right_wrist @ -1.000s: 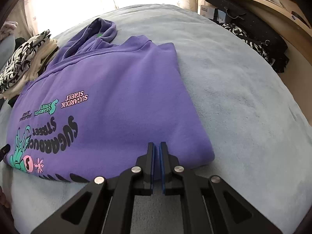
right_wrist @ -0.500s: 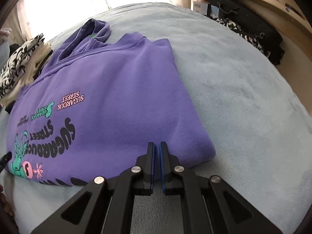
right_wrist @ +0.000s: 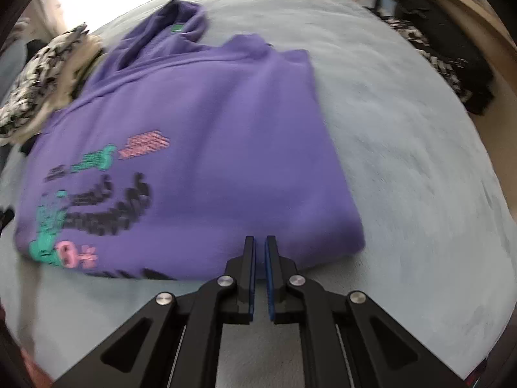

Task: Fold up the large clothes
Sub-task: 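Move both tools to the hoodie's hood, then grasp the hood with both tools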

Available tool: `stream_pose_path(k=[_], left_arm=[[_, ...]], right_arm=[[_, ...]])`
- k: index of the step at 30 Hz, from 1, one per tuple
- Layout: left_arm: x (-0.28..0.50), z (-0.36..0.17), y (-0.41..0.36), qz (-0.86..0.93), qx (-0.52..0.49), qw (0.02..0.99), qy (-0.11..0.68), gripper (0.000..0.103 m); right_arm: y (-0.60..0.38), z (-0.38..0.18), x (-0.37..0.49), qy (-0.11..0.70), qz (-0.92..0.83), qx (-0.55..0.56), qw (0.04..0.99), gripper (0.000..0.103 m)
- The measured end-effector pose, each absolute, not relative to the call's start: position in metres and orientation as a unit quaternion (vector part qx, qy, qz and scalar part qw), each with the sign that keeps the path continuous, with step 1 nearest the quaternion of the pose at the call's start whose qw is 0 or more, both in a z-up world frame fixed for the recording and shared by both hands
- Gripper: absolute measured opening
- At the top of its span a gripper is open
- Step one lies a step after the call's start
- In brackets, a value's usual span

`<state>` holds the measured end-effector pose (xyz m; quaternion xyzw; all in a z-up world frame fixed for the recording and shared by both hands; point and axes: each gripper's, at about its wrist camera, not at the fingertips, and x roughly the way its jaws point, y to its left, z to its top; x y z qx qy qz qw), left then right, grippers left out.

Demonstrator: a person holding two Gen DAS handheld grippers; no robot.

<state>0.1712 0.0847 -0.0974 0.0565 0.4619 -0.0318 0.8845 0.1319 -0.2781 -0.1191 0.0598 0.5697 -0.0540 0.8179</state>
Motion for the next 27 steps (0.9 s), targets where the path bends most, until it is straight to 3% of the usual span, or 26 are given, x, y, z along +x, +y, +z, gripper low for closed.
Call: stream_pose_path(k=[1, 8, 14, 20, 27], left_arm=[[0.177, -0.087, 0.081, -0.040, 0.062, 0.886, 0.457, 0.080], [0.251, -0.033, 0.047, -0.096, 0.083, 0.887, 0.443, 0.080], [0.355, -0.022, -0.001, -0.106, 0.096, 0.884, 0.446, 0.080], [0.471, -0.061, -0.032, -0.078, 0.090, 0.863, 0.491, 0.080], [0.553, -0.113, -0.051, -0.053, 0.092, 0.849, 0.518, 0.080]], right_arm=[[-0.279, -0.110, 0.138, 0.572, -0.041, 0.064, 0.817, 0.005], [-0.289, -0.045, 0.203, 0.544, 0.006, 0.100, 0.833, 0.005], [-0.287, -0.006, 0.301, 0.500, 0.024, 0.110, 0.859, 0.006], [-0.288, -0.029, 0.396, 0.498, 0.043, 0.152, 0.852, 0.007], [-0.288, -0.084, 0.475, 0.517, 0.052, 0.187, 0.834, 0.007]])
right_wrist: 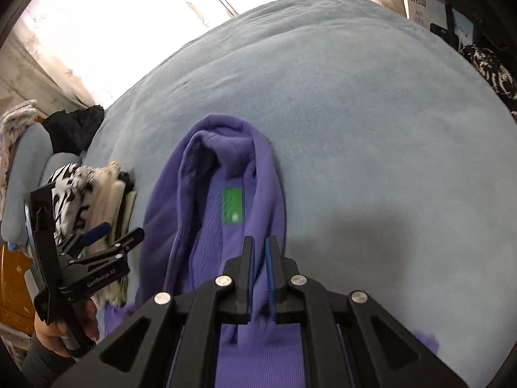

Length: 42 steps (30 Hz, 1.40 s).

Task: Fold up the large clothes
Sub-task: 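Grasp the hood with both tools, then fold the hood over onto the folded body with both tools, open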

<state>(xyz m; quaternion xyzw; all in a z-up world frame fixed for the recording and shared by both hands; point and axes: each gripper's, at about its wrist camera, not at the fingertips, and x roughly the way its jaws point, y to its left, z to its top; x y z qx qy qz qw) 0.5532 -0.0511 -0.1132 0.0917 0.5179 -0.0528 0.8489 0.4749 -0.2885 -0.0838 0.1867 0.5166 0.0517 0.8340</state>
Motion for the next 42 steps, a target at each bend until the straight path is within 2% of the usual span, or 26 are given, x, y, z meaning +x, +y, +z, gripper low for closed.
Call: stream_pose_path(k=[7, 9, 11, 16, 18, 19, 20, 25, 27, 28, 29, 30, 31, 35, 42], left_arm=[[0.599, -0.157, -0.066, -0.026, 0.098, 0.836, 0.540, 0.080], [0.605, -0.164, -0.064, -0.026, 0.092, 0.835, 0.542, 0.074], [0.605, -0.165, -0.060, -0.047, 0.072, 0.834, 0.545, 0.005], [0.596, -0.147, -0.058, -0.029, 0.106, 0.852, 0.511, 0.004], [0.595, -0.148, -0.057, -0.033, 0.116, 0.851, 0.512, 0.004], [0.595, -0.149, -0.054, -0.035, 0.112, 0.850, 0.513, 0.004], [0.595, -0.150, -0.051, -0.034, 0.107, 0.849, 0.516, 0.004], [0.602, -0.153, -0.030, -0.047, 0.078, 0.845, 0.526, 0.004], [0.599, -0.154, -0.032, -0.048, 0.085, 0.846, 0.524, 0.004], [0.598, -0.154, -0.032, -0.048, 0.085, 0.847, 0.523, 0.004], [0.597, -0.153, -0.032, -0.047, 0.084, 0.847, 0.522, 0.004], [0.595, -0.152, -0.031, -0.047, 0.083, 0.848, 0.521, 0.004], [0.594, -0.149, -0.031, -0.046, 0.084, 0.848, 0.521, 0.004], [0.579, -0.127, -0.031, -0.046, 0.091, 0.853, 0.511, 0.004], [0.502, -0.051, -0.009, -0.065, 0.083, 0.875, 0.473, 0.003]], right_arm=[[-0.286, -0.106, 0.520, 0.510, 0.048, 0.188, 0.838, 0.007], [-0.286, -0.115, 0.533, 0.516, 0.040, 0.187, 0.835, 0.007], [-0.285, -0.122, 0.541, 0.520, 0.042, 0.192, 0.831, 0.007], [-0.280, -0.128, 0.547, 0.508, 0.064, 0.188, 0.838, 0.008], [-0.279, -0.130, 0.548, 0.512, 0.071, 0.186, 0.836, 0.027], [-0.278, -0.132, 0.549, 0.512, 0.070, 0.184, 0.836, 0.048], [-0.278, -0.133, 0.550, 0.512, 0.067, 0.183, 0.836, 0.060], [-0.269, -0.145, 0.560, 0.530, 0.052, 0.147, 0.833, 0.060], [-0.269, -0.152, 0.566, 0.539, 0.041, 0.138, 0.830, 0.060], [-0.270, -0.155, 0.568, 0.542, 0.034, 0.139, 0.828, 0.052], [-0.271, -0.156, 0.570, 0.541, 0.028, 0.142, 0.828, 0.034], [-0.273, -0.157, 0.571, 0.542, 0.030, 0.146, 0.827, 0.026], [-0.273, -0.158, 0.572, 0.545, 0.050, 0.159, 0.822, 0.006], [-0.259, -0.138, 0.557, 0.531, 0.041, 0.108, 0.840, 0.005], [-0.257, -0.044, 0.465, 0.442, 0.085, 0.112, 0.886, 0.005]])
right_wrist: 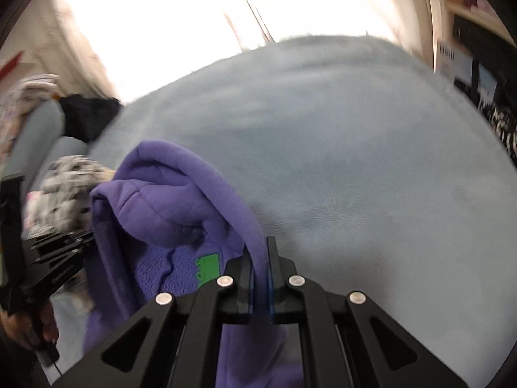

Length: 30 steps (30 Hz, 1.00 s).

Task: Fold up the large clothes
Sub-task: 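Fold the hood over onto the folded body with both tools, open, then withdraw both open tools from the folded hoodie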

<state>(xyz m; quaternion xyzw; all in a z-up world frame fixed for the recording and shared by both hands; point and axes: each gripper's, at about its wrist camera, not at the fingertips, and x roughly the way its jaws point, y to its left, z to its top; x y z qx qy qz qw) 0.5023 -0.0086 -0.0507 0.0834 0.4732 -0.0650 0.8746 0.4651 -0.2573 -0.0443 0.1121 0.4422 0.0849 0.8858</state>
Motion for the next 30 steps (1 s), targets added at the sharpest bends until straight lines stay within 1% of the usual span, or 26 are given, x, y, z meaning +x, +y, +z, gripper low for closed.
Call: stream_pose_path(k=[3, 5, 7, 9, 11, 17, 22, 25, 27, 28, 29, 30], left_arm=[[0.445, -0.017, 0.003, -0.086, 0.076, 0.886, 0.450, 0.003], [0.408, -0.002, 0.009, -0.100, 0.071, 0.892, 0.435, 0.003], [0.361, 0.006, 0.018, -0.118, 0.059, 0.894, 0.427, 0.004], [0.320, 0.002, 0.026, -0.134, 0.043, 0.890, 0.434, 0.004], [0.287, -0.010, 0.032, -0.140, 0.041, 0.888, 0.437, 0.004], [0.216, -0.057, 0.056, -0.132, 0.017, 0.873, 0.468, 0.004], [0.175, -0.063, 0.074, -0.140, 0.003, 0.868, 0.476, 0.004], [0.151, -0.056, 0.073, -0.160, 0.007, 0.864, 0.477, 0.004], [0.136, -0.051, 0.073, -0.182, 0.002, 0.859, 0.479, 0.009], [0.130, -0.048, 0.070, -0.190, -0.001, 0.857, 0.479, 0.015], [0.127, -0.045, 0.069, -0.195, -0.003, 0.856, 0.478, 0.024], [0.122, -0.042, 0.069, -0.202, -0.007, 0.856, 0.476, 0.030]], right_arm=[[-0.251, -0.003, 0.397, 0.393, 0.104, 0.099, 0.909, 0.005], [-0.243, 0.011, 0.358, 0.367, 0.112, 0.087, 0.919, 0.005], [-0.234, 0.020, 0.311, 0.345, 0.110, 0.063, 0.930, 0.007], [-0.222, 0.017, 0.267, 0.330, 0.097, 0.024, 0.939, 0.008], [-0.216, 0.005, 0.237, 0.338, 0.084, -0.003, 0.937, 0.012], [-0.220, -0.037, 0.172, 0.417, 0.063, 0.023, 0.906, 0.015], [-0.216, -0.039, 0.136, 0.432, 0.055, 0.060, 0.898, 0.015], [-0.211, -0.037, 0.119, 0.447, 0.069, 0.093, 0.887, 0.015], [-0.209, -0.037, 0.106, 0.453, 0.085, 0.111, 0.880, 0.015], [-0.204, -0.037, 0.100, 0.457, 0.094, 0.115, 0.877, 0.019], [-0.205, -0.037, 0.094, 0.460, 0.100, 0.117, 0.874, 0.031], [-0.200, -0.037, 0.088, 0.465, 0.107, 0.120, 0.870, 0.038]])
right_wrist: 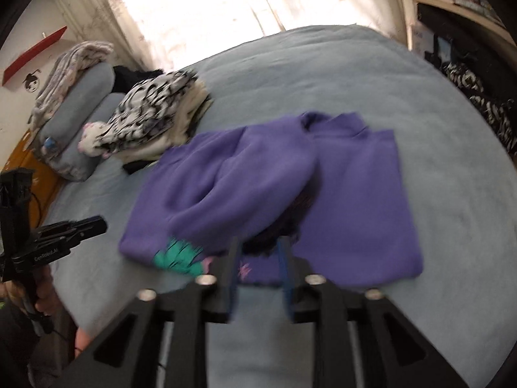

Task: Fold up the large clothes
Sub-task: 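Withdraw both open tools from the folded hoodie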

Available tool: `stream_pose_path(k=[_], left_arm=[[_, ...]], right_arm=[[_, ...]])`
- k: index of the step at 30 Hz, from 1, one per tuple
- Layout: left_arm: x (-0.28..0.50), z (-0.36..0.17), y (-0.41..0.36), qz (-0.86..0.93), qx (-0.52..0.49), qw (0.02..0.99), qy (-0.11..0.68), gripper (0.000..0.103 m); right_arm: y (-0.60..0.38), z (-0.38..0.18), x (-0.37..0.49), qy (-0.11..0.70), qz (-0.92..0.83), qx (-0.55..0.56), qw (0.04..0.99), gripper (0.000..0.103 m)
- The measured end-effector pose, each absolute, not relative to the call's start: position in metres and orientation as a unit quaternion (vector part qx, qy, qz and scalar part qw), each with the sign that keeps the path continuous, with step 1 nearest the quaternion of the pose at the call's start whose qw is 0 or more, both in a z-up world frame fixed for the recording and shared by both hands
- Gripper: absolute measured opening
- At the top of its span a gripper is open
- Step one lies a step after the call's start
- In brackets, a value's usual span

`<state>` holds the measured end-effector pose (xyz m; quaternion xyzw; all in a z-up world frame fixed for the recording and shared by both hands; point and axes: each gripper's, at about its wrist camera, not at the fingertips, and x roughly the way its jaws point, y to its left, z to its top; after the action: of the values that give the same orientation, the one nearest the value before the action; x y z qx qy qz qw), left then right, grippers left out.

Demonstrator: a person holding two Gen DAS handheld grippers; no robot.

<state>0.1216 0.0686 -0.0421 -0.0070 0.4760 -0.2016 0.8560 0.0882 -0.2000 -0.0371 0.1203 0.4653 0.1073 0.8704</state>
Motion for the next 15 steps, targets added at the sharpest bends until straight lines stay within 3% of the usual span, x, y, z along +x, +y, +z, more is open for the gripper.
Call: stream_pose_path(k=[1, 2, 3, 15], left_arm=[[0.117, -0.040, 0.068, -0.207, -0.010, 0.855, 0.475, 0.044], [0.113, -0.038, 0.067, -0.210, -0.013, 0.855, 0.474, 0.060], [0.108, -0.037, 0.066, -0.214, -0.022, 0.856, 0.471, 0.064], [0.132, -0.078, 0.060, -0.283, -0.171, 0.805, 0.493, 0.067]], right_arm=[[-0.195, -0.038, 0.083, 0.469, 0.112, 0.126, 0.867, 0.050], [-0.192, -0.038, 0.080, 0.471, 0.115, 0.129, 0.865, 0.054], [-0.187, -0.040, 0.076, 0.475, 0.120, 0.134, 0.861, 0.056], [-0.185, -0.086, 0.099, 0.515, 0.148, 0.277, 0.797, 0.060]])
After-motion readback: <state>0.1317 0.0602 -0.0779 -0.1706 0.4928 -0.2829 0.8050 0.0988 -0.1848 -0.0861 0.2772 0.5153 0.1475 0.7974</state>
